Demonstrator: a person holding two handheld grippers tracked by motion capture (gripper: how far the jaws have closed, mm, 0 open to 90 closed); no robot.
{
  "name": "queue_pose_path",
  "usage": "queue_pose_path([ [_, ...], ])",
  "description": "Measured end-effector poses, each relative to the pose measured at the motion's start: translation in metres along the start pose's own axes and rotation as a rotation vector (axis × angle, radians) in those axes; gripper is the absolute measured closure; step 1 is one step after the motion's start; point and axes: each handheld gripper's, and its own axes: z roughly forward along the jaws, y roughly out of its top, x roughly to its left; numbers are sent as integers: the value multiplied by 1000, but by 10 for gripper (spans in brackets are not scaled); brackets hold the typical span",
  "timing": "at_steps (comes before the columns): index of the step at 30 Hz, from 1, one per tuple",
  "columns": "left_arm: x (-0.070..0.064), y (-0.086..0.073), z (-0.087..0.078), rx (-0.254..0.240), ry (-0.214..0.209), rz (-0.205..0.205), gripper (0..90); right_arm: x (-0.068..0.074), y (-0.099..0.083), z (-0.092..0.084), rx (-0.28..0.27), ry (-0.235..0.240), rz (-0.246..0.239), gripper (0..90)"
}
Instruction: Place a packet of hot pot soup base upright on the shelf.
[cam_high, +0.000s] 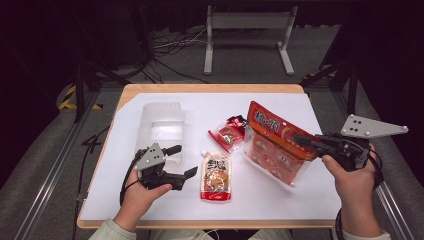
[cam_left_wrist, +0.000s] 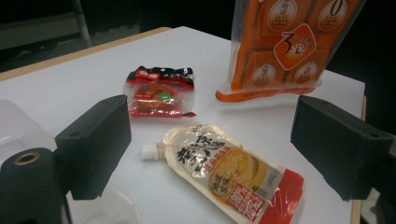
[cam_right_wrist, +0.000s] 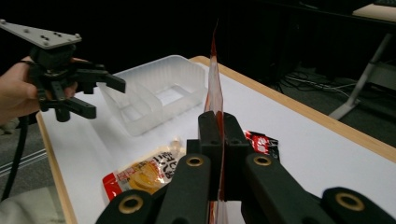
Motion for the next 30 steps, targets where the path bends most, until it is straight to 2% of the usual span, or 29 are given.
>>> queue_pose_path([
  [4,-2,8,10,-11,-28,-7,111,7,5,3,-14,36,-12,900],
  [5,-2,9,13,-14,-41,-2,105,9,6,4,-17,41,-15,900],
  [7,-2,13,20,-57,-76,10,61,12,8,5,-22,58,-22,900],
  [10,-2,18,31,-60,-129,11,34,17,11,8,-28,80,-25,900],
  [14,-3,23,41,-62,-133,10,37,21,13,11,-32,97,-33,900],
  [16,-4,27,48,-73,-151,21,35,24,15,14,-38,112,-38,900],
  [22,-7,34,58,-100,-170,21,30,27,17,18,-50,138,-44,900],
  [27,-8,35,64,-100,-186,21,30,29,18,21,-57,159,-48,900],
  [30,-11,36,70,-129,-228,32,29,33,20,24,-63,178,-52,900],
])
